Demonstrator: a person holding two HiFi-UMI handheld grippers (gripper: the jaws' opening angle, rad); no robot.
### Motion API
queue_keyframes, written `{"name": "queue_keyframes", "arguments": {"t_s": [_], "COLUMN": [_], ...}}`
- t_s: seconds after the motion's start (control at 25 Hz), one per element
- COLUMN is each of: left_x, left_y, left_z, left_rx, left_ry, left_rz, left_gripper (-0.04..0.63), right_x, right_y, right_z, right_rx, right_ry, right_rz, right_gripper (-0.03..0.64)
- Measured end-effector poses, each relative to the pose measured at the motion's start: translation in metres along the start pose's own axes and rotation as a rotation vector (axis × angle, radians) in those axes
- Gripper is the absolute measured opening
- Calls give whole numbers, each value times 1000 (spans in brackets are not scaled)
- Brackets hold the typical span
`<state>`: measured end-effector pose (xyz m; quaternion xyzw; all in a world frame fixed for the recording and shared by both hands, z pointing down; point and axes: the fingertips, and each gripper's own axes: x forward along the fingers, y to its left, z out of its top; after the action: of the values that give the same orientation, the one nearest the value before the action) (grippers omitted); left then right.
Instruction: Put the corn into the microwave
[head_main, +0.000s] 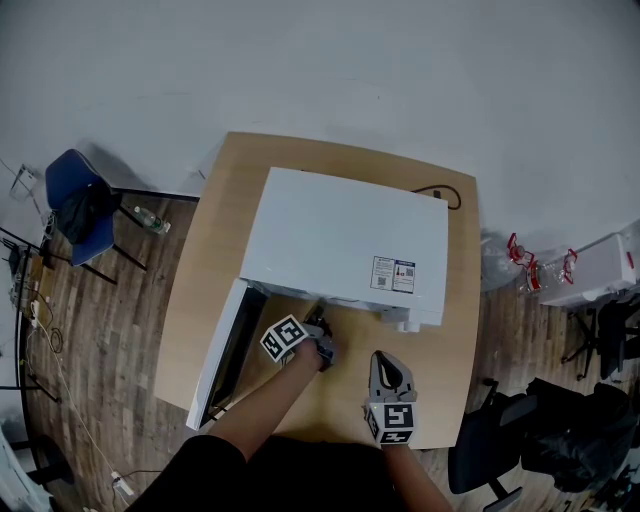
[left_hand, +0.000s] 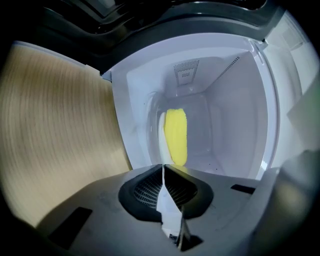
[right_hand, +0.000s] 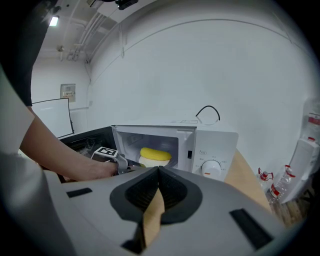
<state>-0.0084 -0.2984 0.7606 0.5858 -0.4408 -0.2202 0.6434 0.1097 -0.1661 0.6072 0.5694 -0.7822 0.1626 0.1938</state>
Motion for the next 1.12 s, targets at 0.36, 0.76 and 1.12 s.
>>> {"name": "queue_keyframes", "arguments": {"t_s": [0.36, 0.76, 1.12], "left_x": [10, 17, 23], "left_y": [-4, -9, -13], "left_z": [4, 1, -5], "left_rx": [4, -44, -93], "left_ry": [-1, 19, 41], "left_rz": [-10, -17, -32], "left_gripper": [23, 18, 18], "right_x": [3, 3, -1], "right_y": [-1, -5, -3], "right_z": [-1, -1, 0], "right_rx": [8, 12, 16], "right_ry": [3, 7, 2], "right_rz": [5, 2, 1], "right_gripper": [60, 60, 60]}}
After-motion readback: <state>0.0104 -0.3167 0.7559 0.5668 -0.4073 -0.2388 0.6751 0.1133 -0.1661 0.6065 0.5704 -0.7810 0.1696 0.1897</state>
